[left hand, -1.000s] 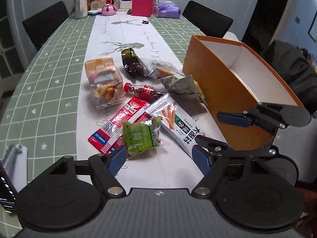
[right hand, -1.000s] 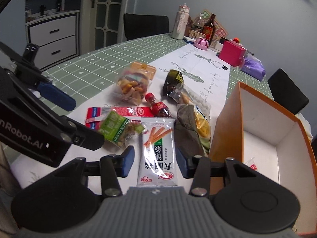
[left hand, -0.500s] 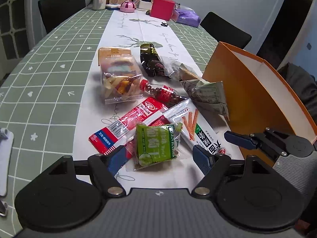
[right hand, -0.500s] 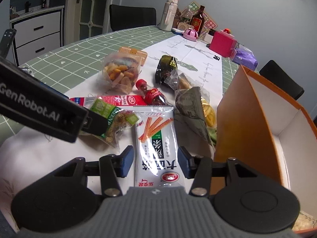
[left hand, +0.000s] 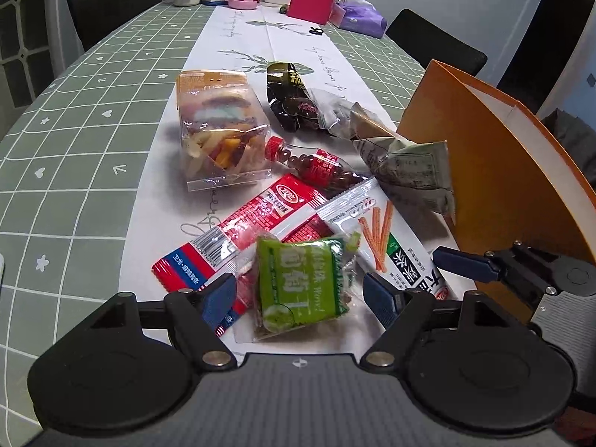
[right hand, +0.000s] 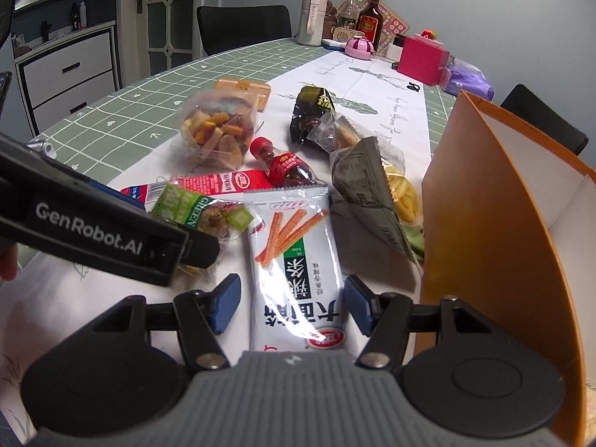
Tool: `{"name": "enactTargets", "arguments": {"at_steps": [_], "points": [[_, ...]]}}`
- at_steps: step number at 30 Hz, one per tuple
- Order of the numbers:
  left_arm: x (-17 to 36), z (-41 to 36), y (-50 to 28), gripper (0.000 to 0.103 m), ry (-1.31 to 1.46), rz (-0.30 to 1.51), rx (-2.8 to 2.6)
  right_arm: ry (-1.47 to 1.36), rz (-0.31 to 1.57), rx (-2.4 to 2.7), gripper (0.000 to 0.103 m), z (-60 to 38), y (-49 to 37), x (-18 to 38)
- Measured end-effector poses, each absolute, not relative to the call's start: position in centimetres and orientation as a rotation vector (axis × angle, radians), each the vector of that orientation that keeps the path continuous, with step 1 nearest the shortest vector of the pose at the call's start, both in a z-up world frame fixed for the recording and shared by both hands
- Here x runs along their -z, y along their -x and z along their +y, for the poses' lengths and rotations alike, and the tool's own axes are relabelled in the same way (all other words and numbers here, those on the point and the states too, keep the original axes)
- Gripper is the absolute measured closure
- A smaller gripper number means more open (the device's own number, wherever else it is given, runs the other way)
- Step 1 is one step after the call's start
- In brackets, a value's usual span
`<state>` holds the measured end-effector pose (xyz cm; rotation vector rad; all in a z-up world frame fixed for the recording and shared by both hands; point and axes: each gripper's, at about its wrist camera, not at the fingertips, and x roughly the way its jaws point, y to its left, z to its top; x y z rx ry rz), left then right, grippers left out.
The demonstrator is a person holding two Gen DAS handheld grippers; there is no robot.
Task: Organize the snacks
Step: 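Grasp the green cucumber bag with the left tool while the right tool grasps the white stick-snack bag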
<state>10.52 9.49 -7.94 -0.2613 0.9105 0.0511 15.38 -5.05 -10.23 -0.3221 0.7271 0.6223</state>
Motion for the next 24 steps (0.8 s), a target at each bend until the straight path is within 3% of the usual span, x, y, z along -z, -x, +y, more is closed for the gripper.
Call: {"name": "enactTargets", "arguments": {"at_steps": [3,13,17,24], "points": [[8.2,9.5,-10.7,0.013,0.258,0.912,-0.046,0.325,0.74,-0.632,0.035,-4.7,-15.8,10.3],[8.5,9.3,-11.0,0.012,0.218,0.898,-0.046,0.358,0.755,-0.655,0.036,-3.4,-16.3,10.5],[8.6,9.2,-11.1,0.012,0.207,0.895,-0.041,0.349,0.756,-0.639,0.05,-3.6,-16.4,10.5],[8.4,9.1,-10.7,0.021,0.189,0.919,-0.035,0.338,0.773,-0.657,0.053,-4.0,-15.1,10.4]]}}
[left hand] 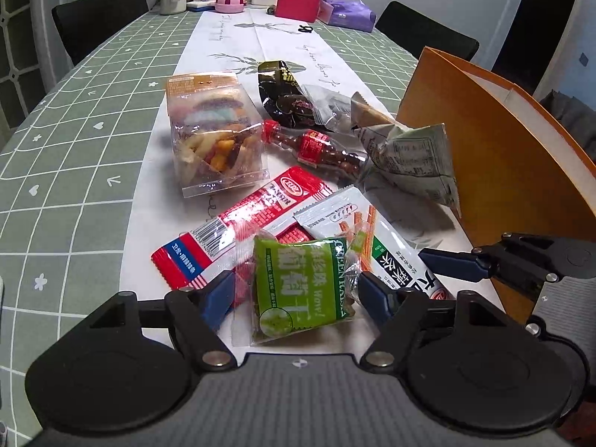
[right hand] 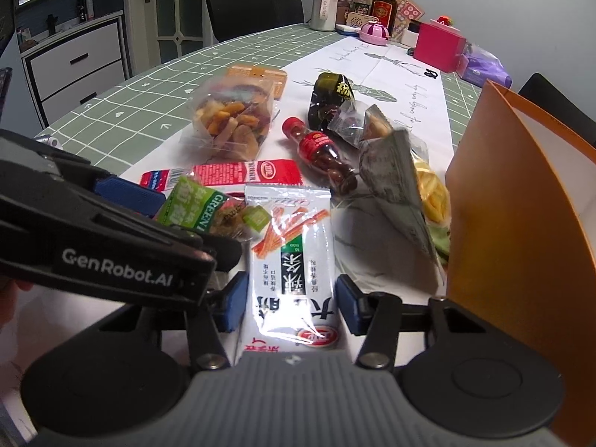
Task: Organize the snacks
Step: 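Grasp the green cucumber bag with the left tool while the right tool grasps the white stick-snack bag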
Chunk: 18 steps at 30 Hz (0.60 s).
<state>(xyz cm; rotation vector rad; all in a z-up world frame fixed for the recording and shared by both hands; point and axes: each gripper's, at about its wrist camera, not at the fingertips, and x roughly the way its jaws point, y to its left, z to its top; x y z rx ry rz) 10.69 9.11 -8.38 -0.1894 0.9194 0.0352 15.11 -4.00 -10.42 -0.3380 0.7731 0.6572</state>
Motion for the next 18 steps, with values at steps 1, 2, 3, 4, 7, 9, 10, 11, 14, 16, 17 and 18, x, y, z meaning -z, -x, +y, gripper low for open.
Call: {"name": "enactTargets", "arguments": {"at_steps": [1,2,3,4,7,9,10,11,14,16,17,18], "points": [[8.3,9.1,-10.6,0.021,0.186,0.93,-0.04,0.341,0.777,-0.659,0.054,-4.1,-14.8,10.4],[8.2,9.2,-10.5,0.022,0.184,0.938,-0.043,0.343,0.78,-0.661,0.054,-4.1,-14.5,10.3],[8.1,9.2,-10.3,0.023,0.186,0.95,-0.046,0.348,0.783,-0.664,0.054,-4.2,-14.2,10.3],[8.0,9.2,-10.2,0.024,0.19,0.965,-0.048,0.353,0.786,-0.667,0.054,-4.3,-13.9,10.2],[7.7,9.4,-9.6,0.028,0.191,0.992,-0.041,0.359,0.802,-0.677,0.054,-4.9,-13.1,10.1],[7.6,9.4,-9.1,0.031,0.182,1.003,-0.036,0.359,0.81,-0.679,0.054,-5.3,-12.6,10.1],[7.6,9.3,-8.9,0.031,0.176,1.011,-0.031,0.36,0.814,-0.681,0.054,-5.4,-12.3,10.1],[7.6,9.3,-8.7,0.031,0.173,1.021,-0.025,0.362,0.818,-0.684,0.054,-5.6,-12.1,10.0],[7.5,9.4,-8.2,0.03,0.169,1.053,0.001,0.375,0.831,-0.696,0.053,-5.9,-11.5,9.9],[7.4,9.3,-8.0,0.025,0.151,1.055,0.0,0.389,0.842,-0.707,0.052,-5.9,-11.2,9.8],[7.4,9.3,-8.0,0.022,0.145,1.055,-0.004,0.395,0.843,-0.711,0.052,-5.9,-11.1,9.8],[7.5,9.4,-8.0,0.02,0.141,1.051,-0.009,0.398,0.84,-0.716,0.052,-5.9,-11.1,9.7]]}}
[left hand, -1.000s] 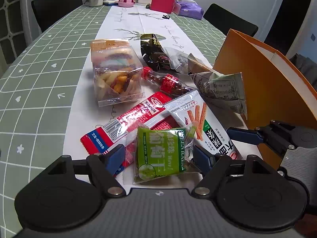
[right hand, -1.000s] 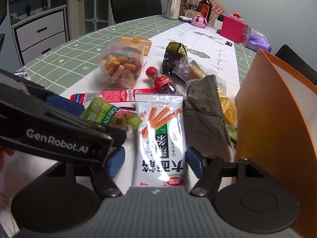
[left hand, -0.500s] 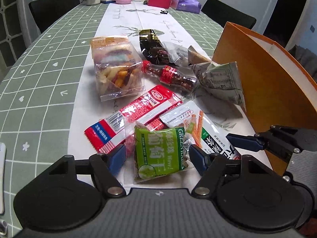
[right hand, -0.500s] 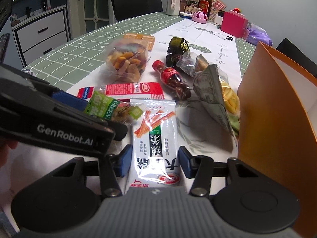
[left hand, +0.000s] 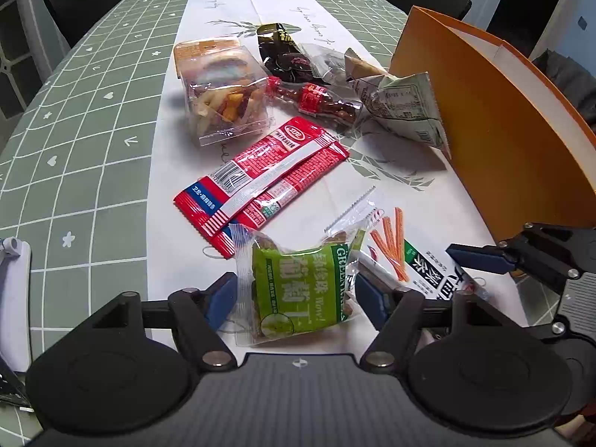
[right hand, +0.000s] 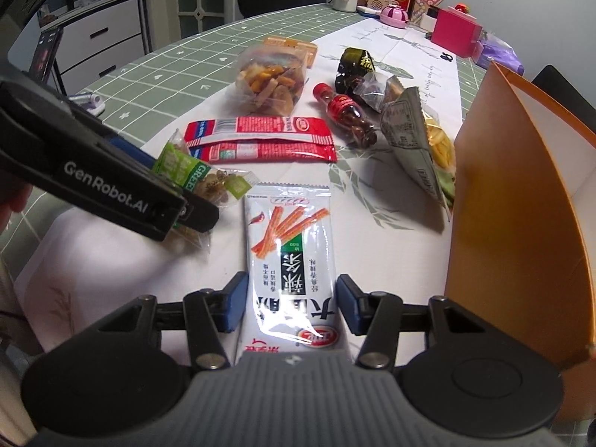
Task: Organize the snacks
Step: 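Grasp the green cucumber bag with the left tool while the right tool grasps the white stick-snack bag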
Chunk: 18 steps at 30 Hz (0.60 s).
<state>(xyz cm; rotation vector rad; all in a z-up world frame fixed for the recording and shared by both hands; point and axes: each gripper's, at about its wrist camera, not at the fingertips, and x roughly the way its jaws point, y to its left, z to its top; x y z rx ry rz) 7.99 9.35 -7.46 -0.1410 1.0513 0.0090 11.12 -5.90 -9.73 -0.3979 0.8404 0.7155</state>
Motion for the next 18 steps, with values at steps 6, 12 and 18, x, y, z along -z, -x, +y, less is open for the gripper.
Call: {"name": "enactTargets", "arguments": {"at_steps": [6,12,18], "points": [[7.4,9.3,-8.3,0.014,0.17,1.016,-0.012,0.379,0.823,-0.728,0.035,-5.8,-12.0,9.4],[7.9,9.4,-8.8,0.011,0.222,0.996,-0.034,0.341,0.853,-0.735,0.031,-4.9,-13.4,9.6],[8.3,9.5,-9.1,0.011,0.244,1.006,-0.033,0.34,0.884,-0.729,0.036,-4.3,-13.5,10.2]]}}
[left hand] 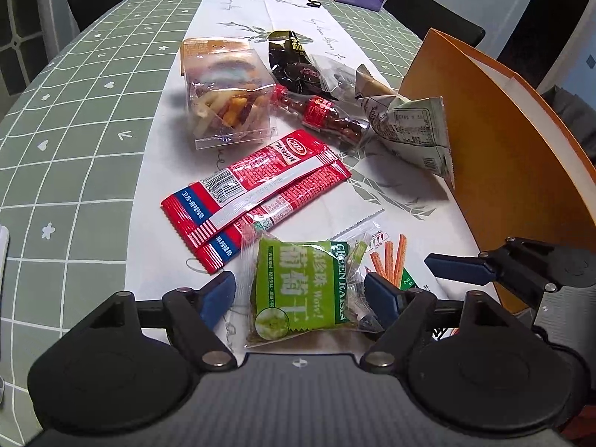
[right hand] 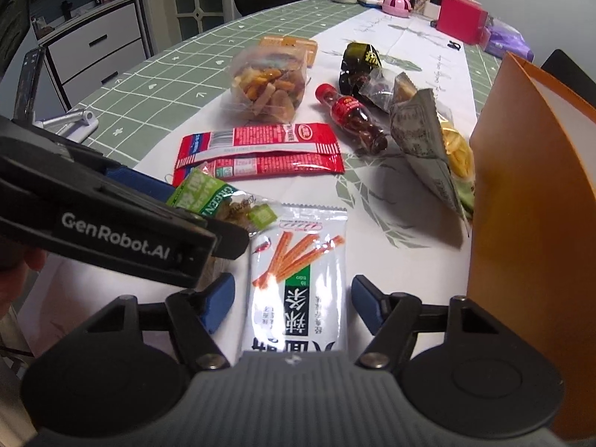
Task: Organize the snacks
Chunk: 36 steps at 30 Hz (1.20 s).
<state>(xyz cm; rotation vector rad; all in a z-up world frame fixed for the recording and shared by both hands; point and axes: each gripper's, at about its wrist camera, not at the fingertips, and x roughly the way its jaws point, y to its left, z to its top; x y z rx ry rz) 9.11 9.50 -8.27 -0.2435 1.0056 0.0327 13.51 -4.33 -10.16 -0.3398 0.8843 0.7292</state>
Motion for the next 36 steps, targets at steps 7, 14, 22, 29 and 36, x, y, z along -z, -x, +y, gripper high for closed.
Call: {"name": "enactTargets", "arguments": {"at_steps": [7,14,22,29,36], "points": [[8.5,8.4,-9.5,0.012,0.163,1.003,-0.036,0.342,0.879,-0.732,0.05,-4.5,-13.2,9.9],[8.2,8.5,-9.3,0.03,0.152,1.022,-0.044,0.352,0.886,-0.73,0.054,-4.6,-12.9,9.8],[7.1,7.6,-8.7,0.038,0.063,1.047,-0.039,0.464,0.889,-0.755,0.056,-4.6,-11.8,8.8],[5.1,6.8,-8.0,0.039,0.007,1.086,0.031,0.537,0.948,-0.824,0.056,-5.4,-11.3,6.9],[3.5,5.5,-6.7,0.039,-0.061,1.133,0.122,0.574,0.957,-0.845,0.056,-7.4,-10.0,4.3]]}}
